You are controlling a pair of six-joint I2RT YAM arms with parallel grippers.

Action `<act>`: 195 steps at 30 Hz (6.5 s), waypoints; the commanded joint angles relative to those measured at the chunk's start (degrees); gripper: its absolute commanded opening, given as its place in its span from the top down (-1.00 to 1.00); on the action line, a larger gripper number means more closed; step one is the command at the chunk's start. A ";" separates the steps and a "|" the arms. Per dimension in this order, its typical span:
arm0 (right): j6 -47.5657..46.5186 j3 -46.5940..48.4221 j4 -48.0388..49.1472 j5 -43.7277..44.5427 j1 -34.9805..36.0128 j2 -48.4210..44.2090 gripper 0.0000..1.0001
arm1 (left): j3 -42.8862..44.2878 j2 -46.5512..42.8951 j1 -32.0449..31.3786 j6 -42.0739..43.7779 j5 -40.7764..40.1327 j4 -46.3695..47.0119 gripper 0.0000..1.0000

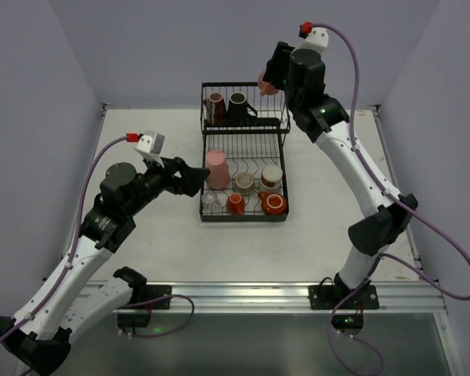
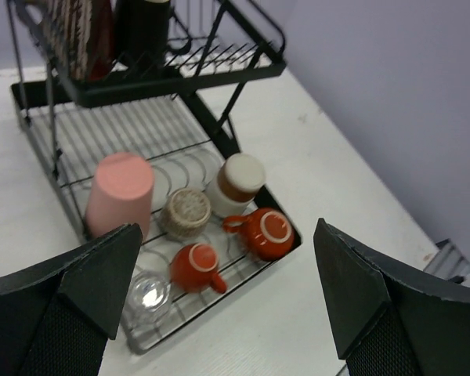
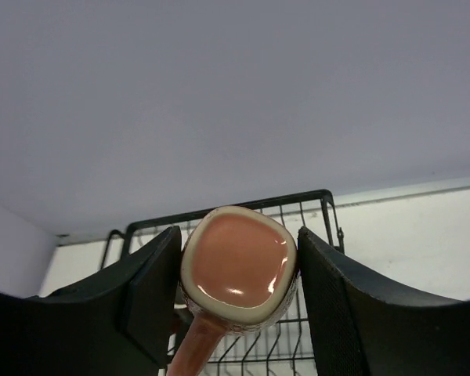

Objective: Unload the cups from the dish rack

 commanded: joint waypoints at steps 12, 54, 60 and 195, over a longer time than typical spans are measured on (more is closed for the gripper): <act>37.43 -47.08 42.13 -43.53 -6.93 -34.16 0.82 | 0.77 17.35 -0.38 -40.44 21.41 45.71 -0.85; 20.33 -60.45 26.79 -44.96 1.42 -46.65 -0.98 | 46.37 33.17 17.80 5.60 -23.67 -27.62 1.00; 14.26 -61.33 21.07 -41.27 1.42 -49.73 -0.98 | 45.49 46.17 25.19 6.13 -20.16 -31.14 1.00; 34.62 -52.97 53.94 -50.31 -4.39 -28.98 0.49 | 1.20 19.38 7.01 -35.96 25.72 49.79 -0.55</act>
